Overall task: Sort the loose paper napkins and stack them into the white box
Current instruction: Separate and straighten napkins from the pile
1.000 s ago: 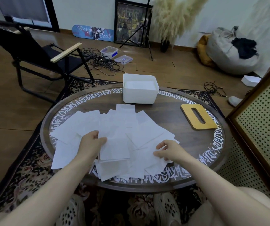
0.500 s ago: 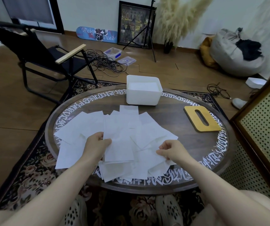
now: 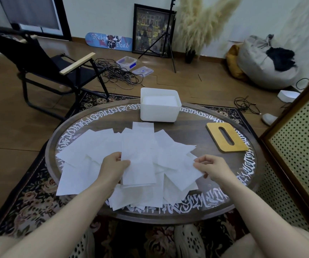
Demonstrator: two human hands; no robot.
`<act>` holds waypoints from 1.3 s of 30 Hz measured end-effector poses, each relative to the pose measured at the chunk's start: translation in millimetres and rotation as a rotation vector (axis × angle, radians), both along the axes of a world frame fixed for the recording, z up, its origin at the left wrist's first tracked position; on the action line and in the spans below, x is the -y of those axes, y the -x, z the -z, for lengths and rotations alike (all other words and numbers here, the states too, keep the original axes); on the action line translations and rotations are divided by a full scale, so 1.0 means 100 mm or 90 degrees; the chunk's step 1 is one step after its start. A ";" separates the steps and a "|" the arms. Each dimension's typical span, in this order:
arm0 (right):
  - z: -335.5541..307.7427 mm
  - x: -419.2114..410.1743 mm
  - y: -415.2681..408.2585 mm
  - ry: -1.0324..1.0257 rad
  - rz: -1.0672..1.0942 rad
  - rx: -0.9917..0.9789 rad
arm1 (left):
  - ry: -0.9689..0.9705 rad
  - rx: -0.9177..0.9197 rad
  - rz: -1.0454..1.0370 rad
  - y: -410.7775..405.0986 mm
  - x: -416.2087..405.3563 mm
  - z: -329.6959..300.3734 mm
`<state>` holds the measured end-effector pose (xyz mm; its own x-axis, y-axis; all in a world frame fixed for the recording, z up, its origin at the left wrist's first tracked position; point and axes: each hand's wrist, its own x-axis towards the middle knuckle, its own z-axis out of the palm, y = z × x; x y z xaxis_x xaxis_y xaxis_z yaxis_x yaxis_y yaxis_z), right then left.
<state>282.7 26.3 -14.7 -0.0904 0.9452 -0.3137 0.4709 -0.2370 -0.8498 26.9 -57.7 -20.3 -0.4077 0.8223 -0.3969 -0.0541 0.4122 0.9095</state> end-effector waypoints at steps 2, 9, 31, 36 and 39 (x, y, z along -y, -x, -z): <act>-0.05 0.01 0.00 0.004 0.006 -0.027 | -0.001 0.006 0.003 -0.04 -0.01 -0.01; -0.04 0.00 -0.01 0.115 -0.042 0.040 | 0.016 -0.003 -0.004 -0.07 -0.02 -0.02; 0.38 -0.41 0.48 0.019 0.165 0.156 | 0.010 -0.002 -0.017 0.12 0.06 -0.06; 0.31 -0.35 0.38 -0.092 0.178 0.225 | 0.002 -0.001 -0.019 0.12 0.05 -0.07; 0.27 -0.35 0.30 -0.115 0.192 0.156 | -0.004 0.007 -0.017 0.09 0.03 -0.06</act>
